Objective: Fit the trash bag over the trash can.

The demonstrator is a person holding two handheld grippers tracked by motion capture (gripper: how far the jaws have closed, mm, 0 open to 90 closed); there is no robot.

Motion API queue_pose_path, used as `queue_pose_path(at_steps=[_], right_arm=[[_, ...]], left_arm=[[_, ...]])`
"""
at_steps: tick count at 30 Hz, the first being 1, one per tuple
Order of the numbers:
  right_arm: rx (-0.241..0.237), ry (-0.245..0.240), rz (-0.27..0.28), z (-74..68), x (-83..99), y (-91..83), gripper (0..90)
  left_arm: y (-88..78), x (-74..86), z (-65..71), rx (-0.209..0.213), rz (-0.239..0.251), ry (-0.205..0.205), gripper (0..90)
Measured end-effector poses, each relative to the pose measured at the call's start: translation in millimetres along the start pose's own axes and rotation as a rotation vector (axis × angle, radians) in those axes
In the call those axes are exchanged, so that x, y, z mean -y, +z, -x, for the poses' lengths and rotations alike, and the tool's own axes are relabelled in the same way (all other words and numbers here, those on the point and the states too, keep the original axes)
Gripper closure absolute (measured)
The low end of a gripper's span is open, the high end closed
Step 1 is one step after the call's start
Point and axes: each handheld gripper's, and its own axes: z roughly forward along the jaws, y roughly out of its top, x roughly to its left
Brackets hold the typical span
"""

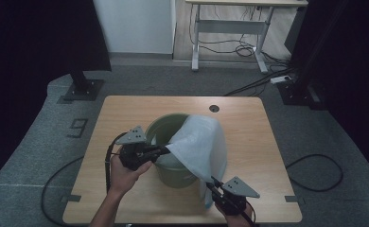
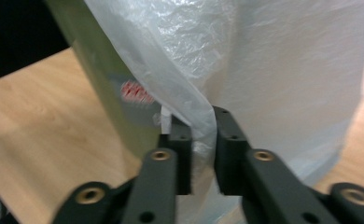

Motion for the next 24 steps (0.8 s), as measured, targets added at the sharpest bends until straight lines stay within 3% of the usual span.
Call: queue_pose_path(at_steps=[2,5,11,18,24], right_arm=[[0.013,-0.009,0.027,4.4,-4.0,-4.4,88.4],[0.056,-0.041,0.081,8.9,-13.9,-14.7,88.6],[0.081,-0.043,0.187,15.3,-43.5,-33.1,88.6],[0.05,-0.089,0.265,2.9,-67.5,-36.3,88.6],[0.024,-0.129,0.288,-10.3,-73.9,-33.6,88.6]], left_arm=[[-1.1,0.5,-0.8,-0.002,-0.001,0.002,89.7],[-2.5,1.1,-1.6,0.001,0.001,0.002,89.8],[-9.0,3.9,-4.6,-0.009,0.002,0.004,89.8],[-21.4,13.3,-15.8,-0.033,-0.009,-0.002,88.4],[-6.5,13.0,-21.2,-0.035,-0.07,0.003,86.9]])
